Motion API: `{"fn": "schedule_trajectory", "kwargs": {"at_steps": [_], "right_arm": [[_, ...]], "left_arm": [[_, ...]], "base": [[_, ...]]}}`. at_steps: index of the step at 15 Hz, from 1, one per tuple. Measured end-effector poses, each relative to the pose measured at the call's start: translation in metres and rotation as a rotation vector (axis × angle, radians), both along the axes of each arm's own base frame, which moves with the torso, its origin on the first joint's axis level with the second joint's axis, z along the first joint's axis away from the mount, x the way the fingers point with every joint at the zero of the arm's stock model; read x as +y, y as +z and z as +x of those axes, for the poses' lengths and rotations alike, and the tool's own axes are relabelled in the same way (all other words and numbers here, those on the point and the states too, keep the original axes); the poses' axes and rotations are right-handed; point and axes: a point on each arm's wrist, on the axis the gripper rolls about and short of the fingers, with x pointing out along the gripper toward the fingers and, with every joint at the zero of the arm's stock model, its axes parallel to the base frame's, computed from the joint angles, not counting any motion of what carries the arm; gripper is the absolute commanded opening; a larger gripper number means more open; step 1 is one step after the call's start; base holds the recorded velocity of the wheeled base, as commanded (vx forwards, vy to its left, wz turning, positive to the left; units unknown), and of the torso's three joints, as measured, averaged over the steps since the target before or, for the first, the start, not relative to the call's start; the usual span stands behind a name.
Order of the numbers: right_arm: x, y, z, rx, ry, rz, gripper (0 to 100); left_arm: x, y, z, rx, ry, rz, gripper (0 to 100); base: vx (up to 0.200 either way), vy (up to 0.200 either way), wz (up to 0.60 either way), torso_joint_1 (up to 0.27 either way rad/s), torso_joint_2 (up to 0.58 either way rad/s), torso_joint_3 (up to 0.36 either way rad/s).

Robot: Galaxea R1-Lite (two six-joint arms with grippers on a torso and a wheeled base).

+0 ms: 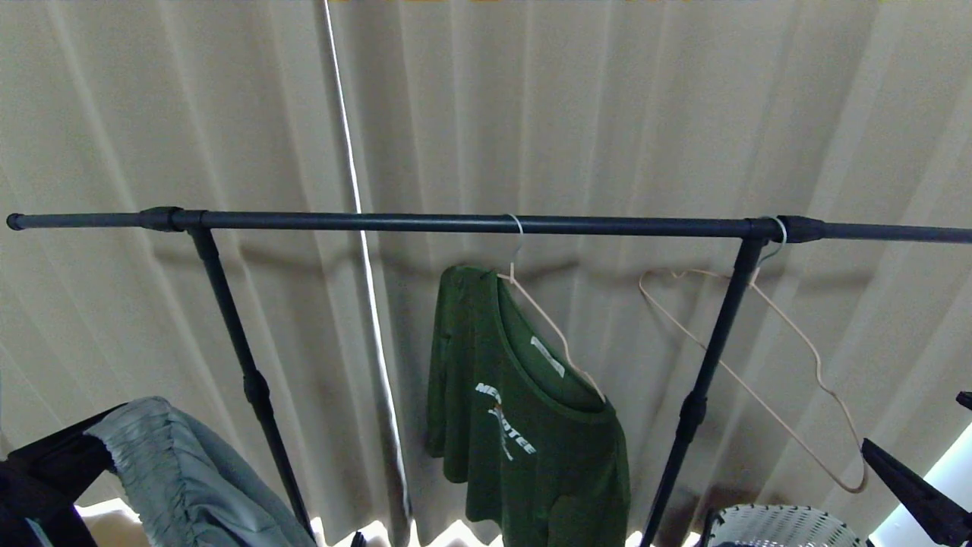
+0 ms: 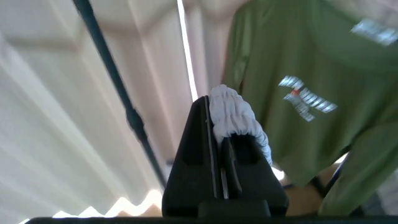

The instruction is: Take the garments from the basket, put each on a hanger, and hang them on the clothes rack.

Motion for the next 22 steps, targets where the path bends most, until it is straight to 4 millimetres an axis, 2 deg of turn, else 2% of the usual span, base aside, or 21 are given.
{"fn": "schedule_trajectory", "kwargs": {"at_steps": [4, 6, 10, 12, 14, 17, 22], "right_arm": [[-0.001, 0.014, 0.006, 0.001, 0.002, 0.001, 100], [-0.001, 0.021, 0.012, 0.133, 0.0, 0.016, 100], [-0.002, 0.055, 0.02, 0.386, -0.003, 0.06, 100], [-0.005, 0.065, 0.039, 0.447, -0.014, 0.069, 100], [-0.009, 0.063, 0.067, 0.488, -0.059, 0.059, 100], [-0.008, 0.051, 0.104, 0.537, -0.076, 0.041, 100], [0.001, 0.029, 0.155, 0.577, -0.171, 0.096, 100]], "left_arm": [[0.001, -0.001, -0.006, -0.02, -0.001, 0.008, 0], [0.001, 0.001, -0.007, -0.036, 0.001, 0.006, 0], [0.001, 0.003, -0.012, -0.064, -0.027, 0.006, 0], [0.0, 0.003, -0.015, -0.079, -0.057, 0.012, 0], [0.0, 0.004, -0.019, -0.098, -0.065, 0.015, 0], [0.001, 0.005, -0.023, -0.117, -0.065, 0.014, 0], [0.001, 0.006, -0.025, -0.13, -0.065, 0.014, 0]], "base": [[0.0, 0.0, 0.0, 0.0, 0.0, 0.0], [0.0, 0.0, 0.0, 0.0, 0.0, 0.0], [0.0, 0.0, 0.0, 0.0, 0.0, 0.0], [0.0, 0.0, 0.0, 0.0, 0.0, 0.0], [0.0, 0.0, 0.0, 0.0, 0.0, 0.0], [0.0, 0.0, 0.0, 0.0, 0.0, 0.0], [0.0, 0.0, 0.0, 0.0, 0.0, 0.0]]}}
